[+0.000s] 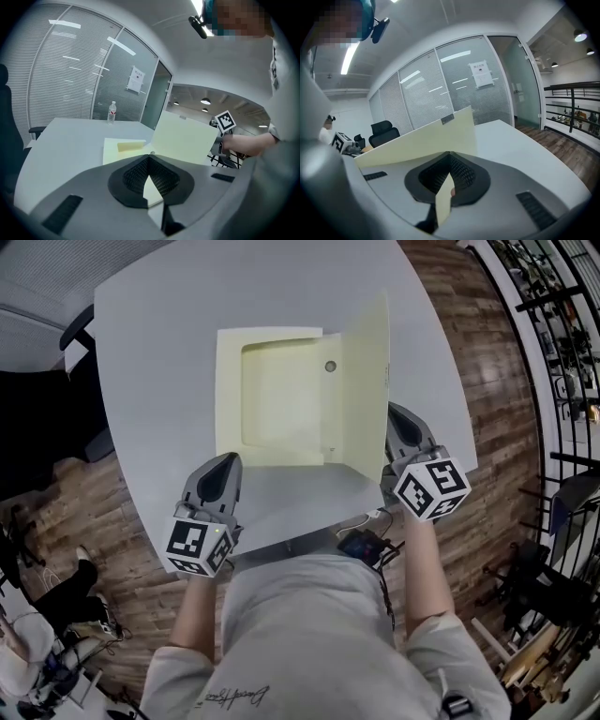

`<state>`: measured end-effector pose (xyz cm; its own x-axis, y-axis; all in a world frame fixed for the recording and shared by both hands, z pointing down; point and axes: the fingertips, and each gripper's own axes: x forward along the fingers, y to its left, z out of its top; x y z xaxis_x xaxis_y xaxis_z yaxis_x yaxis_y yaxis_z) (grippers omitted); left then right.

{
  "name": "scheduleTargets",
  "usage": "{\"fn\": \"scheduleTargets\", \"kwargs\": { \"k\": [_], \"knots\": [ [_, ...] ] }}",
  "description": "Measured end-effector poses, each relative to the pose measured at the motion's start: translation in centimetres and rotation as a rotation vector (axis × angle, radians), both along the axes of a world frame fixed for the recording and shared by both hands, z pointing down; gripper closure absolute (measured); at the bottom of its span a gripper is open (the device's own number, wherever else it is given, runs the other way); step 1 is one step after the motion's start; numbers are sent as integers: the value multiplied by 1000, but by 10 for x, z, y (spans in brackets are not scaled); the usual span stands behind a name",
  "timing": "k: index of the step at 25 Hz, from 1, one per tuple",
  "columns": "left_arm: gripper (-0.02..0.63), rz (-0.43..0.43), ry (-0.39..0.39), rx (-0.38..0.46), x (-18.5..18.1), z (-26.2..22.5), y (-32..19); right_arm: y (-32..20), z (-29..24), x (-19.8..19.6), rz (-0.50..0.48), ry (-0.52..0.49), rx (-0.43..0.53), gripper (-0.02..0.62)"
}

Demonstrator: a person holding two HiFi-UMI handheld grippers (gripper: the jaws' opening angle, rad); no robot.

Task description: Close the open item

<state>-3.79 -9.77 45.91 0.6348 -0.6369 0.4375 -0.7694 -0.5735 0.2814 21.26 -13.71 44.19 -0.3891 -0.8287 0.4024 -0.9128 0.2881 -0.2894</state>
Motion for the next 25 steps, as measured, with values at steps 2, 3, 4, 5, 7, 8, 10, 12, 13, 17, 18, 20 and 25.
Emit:
{"fn": "scheduleTargets", "kwargs": {
  "k": [2,3,4,5,7,8,10,12,13,17,18,20,25],
  "knots": [
    [597,-7,1,1,-11,1,-1,-3,-1,-14,-18,26,3,581],
    [597,-9,1,1,-14,1,-1,-4,-2,-19,-29,42,4,581],
    [597,-12,1,1,-16,0,-2,-6,-3,-23,-40,57,5,581],
    [597,-14,3,0,-17,0,-3,-8,-4,-27,-52,69,6,581],
    [597,-19,5,-2,-20,0,-3,-11,-4,-36,-73,86,6,581],
    [597,-21,5,-3,-22,0,-4,-12,-5,-41,-82,92,6,581],
    [597,-25,8,-4,-26,1,-4,-15,-5,-51,-99,105,2,580],
    [597,-31,11,-7,-30,1,-4,-18,-3,-61,-117,129,-5,581],
    [597,-34,12,-9,-33,2,-4,-19,-1,-66,-127,142,-10,581],
    [597,-47,17,-17,-40,6,-1,-20,8,-89,-180,164,-35,581],
    [597,-49,18,-19,-42,7,-1,-20,11,-94,-191,168,-42,581],
    [597,-52,20,-23,-45,8,-1,-21,17,-104,-208,183,-55,581],
    [597,-72,21,-35,-53,15,-2,-25,30,-126,-257,219,-77,581]
  ]
}}
